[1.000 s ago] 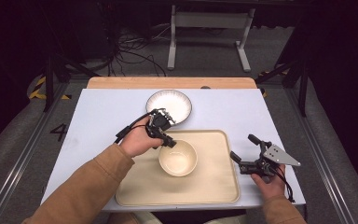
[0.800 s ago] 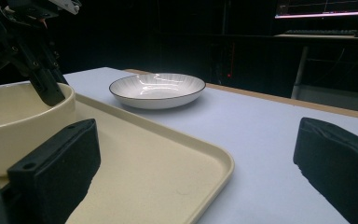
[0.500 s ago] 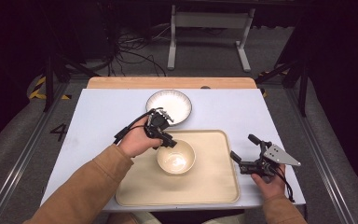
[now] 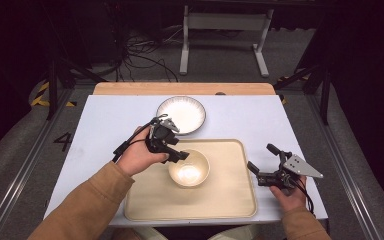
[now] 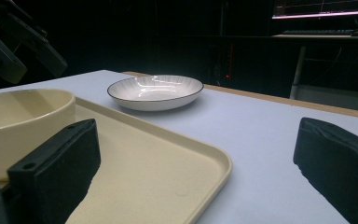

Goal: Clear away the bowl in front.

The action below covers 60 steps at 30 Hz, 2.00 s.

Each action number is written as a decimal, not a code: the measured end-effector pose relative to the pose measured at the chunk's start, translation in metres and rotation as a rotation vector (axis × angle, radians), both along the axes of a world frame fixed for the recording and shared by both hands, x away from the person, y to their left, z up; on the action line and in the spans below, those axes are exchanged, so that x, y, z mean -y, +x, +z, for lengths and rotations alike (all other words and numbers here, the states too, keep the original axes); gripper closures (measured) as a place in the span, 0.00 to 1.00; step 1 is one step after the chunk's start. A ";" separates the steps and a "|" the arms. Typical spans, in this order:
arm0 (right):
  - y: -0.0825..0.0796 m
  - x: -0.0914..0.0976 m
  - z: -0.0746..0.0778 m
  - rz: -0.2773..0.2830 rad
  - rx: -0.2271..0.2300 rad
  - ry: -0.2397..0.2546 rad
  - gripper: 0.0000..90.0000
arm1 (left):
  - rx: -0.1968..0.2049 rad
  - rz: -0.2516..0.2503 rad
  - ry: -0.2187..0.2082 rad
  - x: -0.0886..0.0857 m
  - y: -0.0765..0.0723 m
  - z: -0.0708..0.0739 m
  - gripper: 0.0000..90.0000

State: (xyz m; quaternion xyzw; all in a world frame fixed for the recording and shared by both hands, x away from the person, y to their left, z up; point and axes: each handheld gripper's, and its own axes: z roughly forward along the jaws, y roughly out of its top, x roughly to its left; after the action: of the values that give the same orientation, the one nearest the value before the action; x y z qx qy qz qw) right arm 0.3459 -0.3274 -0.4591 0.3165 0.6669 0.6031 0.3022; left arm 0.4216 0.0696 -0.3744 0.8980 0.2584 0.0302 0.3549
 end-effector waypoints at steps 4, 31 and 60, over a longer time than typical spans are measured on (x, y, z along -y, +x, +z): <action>0.000 0.000 0.000 0.001 -0.002 0.003 0.01 | 0.031 0.009 -0.019 -0.008 -0.007 0.003 0.29; 0.000 0.001 0.000 -0.004 -0.006 0.019 0.01 | 0.174 0.124 -0.206 -0.084 -0.041 0.003 0.11; -0.001 0.001 0.000 -0.009 0.001 0.017 0.01 | 0.249 0.254 -0.343 -0.158 -0.065 -0.034 0.05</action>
State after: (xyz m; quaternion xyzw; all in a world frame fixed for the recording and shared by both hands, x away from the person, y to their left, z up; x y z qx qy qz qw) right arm 0.3453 -0.3283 -0.4593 0.3217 0.6602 0.6074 0.3027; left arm 0.3568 0.2273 -0.4079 0.7742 0.3251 0.1405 0.5246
